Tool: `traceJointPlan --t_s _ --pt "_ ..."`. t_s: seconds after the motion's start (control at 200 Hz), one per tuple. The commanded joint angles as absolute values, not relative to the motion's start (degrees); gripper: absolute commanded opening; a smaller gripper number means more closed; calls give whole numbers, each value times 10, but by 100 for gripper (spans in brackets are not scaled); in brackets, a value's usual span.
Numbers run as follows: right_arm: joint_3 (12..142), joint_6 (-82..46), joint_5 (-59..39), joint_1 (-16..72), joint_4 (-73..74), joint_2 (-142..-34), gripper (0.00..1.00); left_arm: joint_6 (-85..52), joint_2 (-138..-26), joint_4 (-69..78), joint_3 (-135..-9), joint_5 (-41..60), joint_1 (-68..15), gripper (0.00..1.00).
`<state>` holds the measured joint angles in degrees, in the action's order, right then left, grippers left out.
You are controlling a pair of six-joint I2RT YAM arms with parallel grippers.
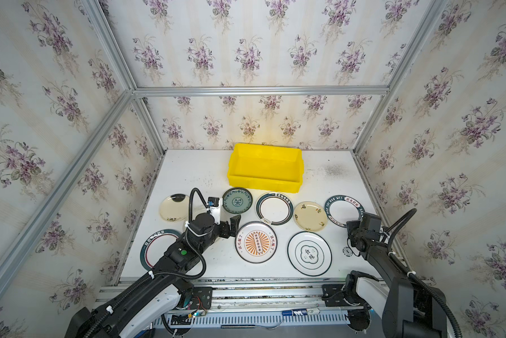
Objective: Place the plates into the plastic bin on the countertop
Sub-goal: 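Grip the green-rimmed plate's edge with the right gripper and tilt it upright, then lift the plate with the right gripper while the left gripper grasps its rim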
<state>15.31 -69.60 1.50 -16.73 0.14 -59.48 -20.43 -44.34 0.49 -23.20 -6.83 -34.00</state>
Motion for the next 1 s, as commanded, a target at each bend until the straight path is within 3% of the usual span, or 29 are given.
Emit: traceJointPlan --t_s 0.0,0.15,0.995 --pt "161 -676 12 -167 -52 -614 5 -197 -446 12 -236 -85 -339 100" --pt "167 -674 3 -167 -39 -637 0 -198 -445 10 -237 -87 -339 100" --pt "279 -557 31 -167 -104 -545 0 -201 -452 10 -239 -72 -339 100"
